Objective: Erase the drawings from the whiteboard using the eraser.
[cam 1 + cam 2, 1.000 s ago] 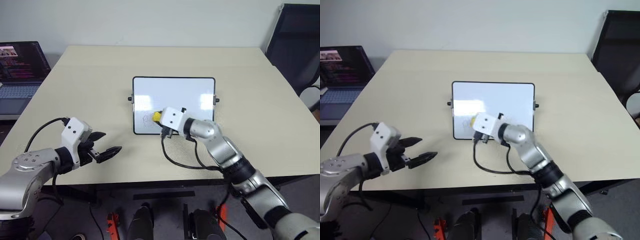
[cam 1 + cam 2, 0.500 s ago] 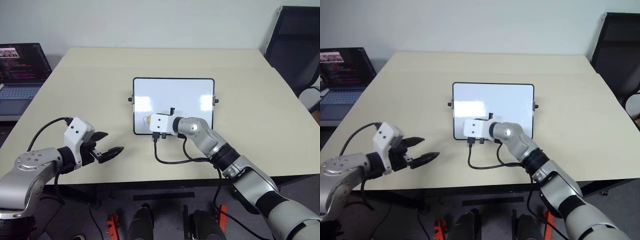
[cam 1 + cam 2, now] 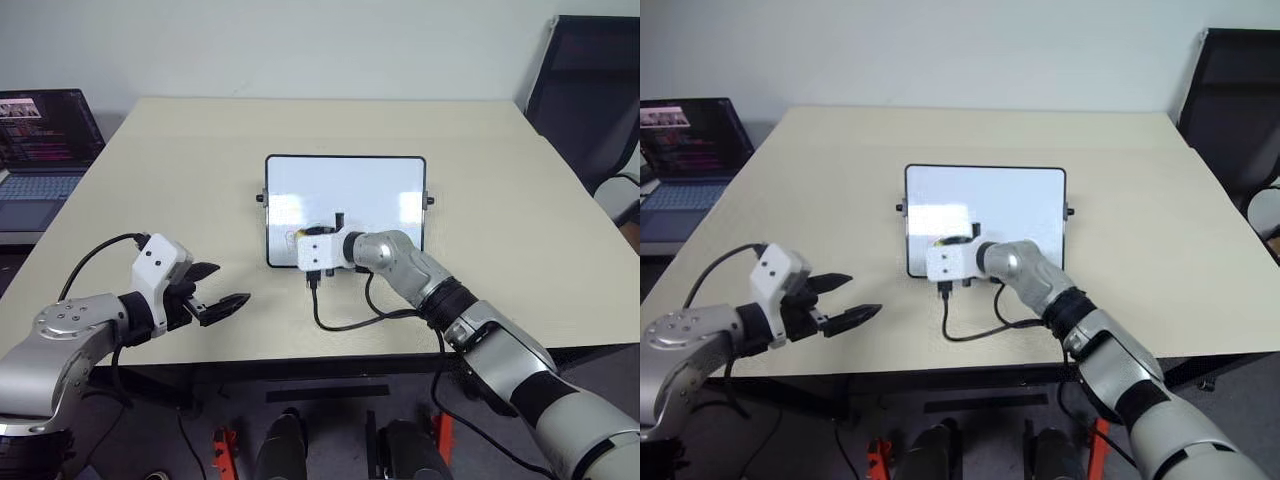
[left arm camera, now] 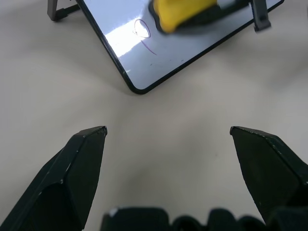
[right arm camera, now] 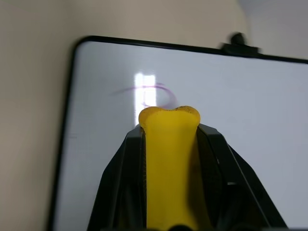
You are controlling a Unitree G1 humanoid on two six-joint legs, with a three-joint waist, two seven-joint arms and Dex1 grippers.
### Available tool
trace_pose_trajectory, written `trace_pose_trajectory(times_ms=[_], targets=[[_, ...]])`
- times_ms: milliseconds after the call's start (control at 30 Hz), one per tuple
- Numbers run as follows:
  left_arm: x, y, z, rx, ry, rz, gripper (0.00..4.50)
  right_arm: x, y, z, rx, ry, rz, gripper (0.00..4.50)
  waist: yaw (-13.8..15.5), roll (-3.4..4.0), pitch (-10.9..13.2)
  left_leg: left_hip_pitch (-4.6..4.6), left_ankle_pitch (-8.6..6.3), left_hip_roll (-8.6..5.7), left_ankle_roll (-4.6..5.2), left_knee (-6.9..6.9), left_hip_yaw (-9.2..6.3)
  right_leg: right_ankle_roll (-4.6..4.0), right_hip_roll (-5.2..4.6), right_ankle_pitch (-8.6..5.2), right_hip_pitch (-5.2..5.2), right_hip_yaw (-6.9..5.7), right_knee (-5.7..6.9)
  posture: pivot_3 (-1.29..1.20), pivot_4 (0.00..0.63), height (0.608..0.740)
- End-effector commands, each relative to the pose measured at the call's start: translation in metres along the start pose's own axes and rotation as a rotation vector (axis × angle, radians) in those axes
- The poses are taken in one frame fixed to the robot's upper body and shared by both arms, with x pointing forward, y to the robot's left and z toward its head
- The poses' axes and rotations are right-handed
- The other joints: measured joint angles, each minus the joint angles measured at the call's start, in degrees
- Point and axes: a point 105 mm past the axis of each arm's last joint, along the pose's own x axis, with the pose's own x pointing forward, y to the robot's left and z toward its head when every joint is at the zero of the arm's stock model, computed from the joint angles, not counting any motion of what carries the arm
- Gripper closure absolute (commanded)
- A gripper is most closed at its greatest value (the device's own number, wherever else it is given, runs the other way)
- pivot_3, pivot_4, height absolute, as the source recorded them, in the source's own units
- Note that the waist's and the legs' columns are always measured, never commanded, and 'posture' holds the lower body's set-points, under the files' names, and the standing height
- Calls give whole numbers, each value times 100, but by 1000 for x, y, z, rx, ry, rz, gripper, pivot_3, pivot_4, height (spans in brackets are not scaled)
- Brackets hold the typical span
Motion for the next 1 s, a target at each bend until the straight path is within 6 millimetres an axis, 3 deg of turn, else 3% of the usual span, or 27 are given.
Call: trace_pose_trajectory(times_ms=[33, 100, 167, 433, 567, 700, 900, 1000], targets=[[-3, 0, 8, 21, -24, 5, 0, 2, -5, 1, -23, 15, -43, 3410, 1, 1, 0, 0, 0, 8, 0, 2, 0, -3, 8, -2, 0, 0, 3, 0, 150, 740], [-3, 0, 8, 20, -22, 6, 0, 3, -27, 4, -20, 22, -164, 3410, -2, 0, 0, 0, 0, 39, -2, 8, 2, -11, 37, -2, -3, 1, 5, 0, 150, 740], [-3, 0, 7, 19, -22, 6, 0, 4, -36, 6, -20, 21, -211, 3410, 0, 1, 1, -1, 0, 64, -2, 6, 2, -36, 62, 6, -9, 2, 20, 0, 150, 740], [-4, 1, 7, 19, -18, 10, 0, 19, 4, 13, -17, -2, 29, 3410, -4, 2, 2, 3, -7, 72, -13, 7, 3, -49, 65, 2, -19, 0, 28, 0, 150, 740], [-5, 4, 7, 23, -16, 17, 0, 20, -25, 20, 32, -11, -136, 3410, -1, 3, 2, 3, 0, 73, -3, 5, 2, -55, 67, -4, -19, -2, 28, 0, 150, 740], [-5, 5, 8, 26, -15, 18, 0, 22, -37, 19, 40, 7, -184, 3410, 4, 5, 3, 1, -1, 73, -4, 1, 2, -56, 68, -4, -20, -1, 33, 0, 150, 740], [-5, 5, 9, 30, -16, 17, 0, 25, -19, 6, 59, 60, -75, 3410, 5, 3, 2, 2, -17, 73, -29, 2, 2, -56, 66, -4, -22, -2, 27, 0, 150, 740], [-5, 5, 9, 30, -15, 19, 0, 24, 8, -2, 56, 79, 86, 3410, 5, 3, 2, 5, -15, 73, -25, 2, 2, -56, 66, -4, -21, -4, 29, 0, 150, 740]])
